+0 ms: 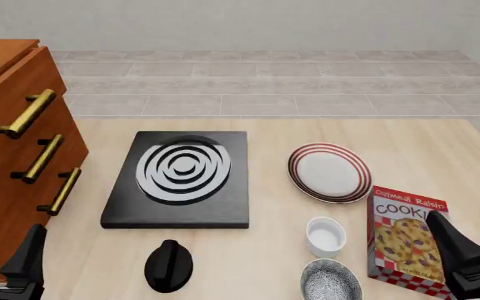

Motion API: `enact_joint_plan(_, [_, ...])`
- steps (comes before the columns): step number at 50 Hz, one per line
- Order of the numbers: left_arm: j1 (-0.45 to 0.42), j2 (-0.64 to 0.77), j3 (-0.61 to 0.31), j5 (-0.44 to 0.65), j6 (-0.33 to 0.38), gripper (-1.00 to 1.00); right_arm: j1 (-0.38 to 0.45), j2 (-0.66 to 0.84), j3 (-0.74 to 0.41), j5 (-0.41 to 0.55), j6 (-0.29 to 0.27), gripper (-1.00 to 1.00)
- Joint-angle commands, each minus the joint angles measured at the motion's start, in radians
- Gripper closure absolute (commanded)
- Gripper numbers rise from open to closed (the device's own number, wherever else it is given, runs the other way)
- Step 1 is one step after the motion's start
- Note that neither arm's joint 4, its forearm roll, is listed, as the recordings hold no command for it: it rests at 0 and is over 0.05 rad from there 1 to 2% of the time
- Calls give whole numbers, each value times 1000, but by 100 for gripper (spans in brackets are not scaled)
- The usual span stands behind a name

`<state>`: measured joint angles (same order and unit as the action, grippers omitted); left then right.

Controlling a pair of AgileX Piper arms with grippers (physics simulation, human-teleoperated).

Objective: Pick the akita bowl next to the ramekin and place it on the plate.

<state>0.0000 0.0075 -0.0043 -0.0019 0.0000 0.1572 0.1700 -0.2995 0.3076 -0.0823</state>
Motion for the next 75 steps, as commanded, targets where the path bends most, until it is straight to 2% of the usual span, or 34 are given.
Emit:
enact_joint_plan(1, [0,0,0,0,0,-100,46,58,-34,41,-38,-100])
enact_joint_plan(16, [0,0,0,0,0,-100,102,135,-58,69,-21,-100])
enact_joint_plan(25, [0,0,0,0,0,-100,156,195,-52,66,-42,-100])
enact_joint_plan(32, [0,0,0,0,0,-100,163,246,-54,61,-39,-100])
enact_joint_plan(39, [0,0,0,0,0,-100,182,283,-59,59,-74,-100])
enact_joint_plan(42, [0,0,0,0,0,-100,183,306,-64,62,-62,-100])
enact_joint_plan(54, [0,0,0,0,0,-100,178,358,-39,49,-87,-100])
enact_joint_plan(75, [0,0,0,0,0,-100,245,436,-45,64,-118,-100])
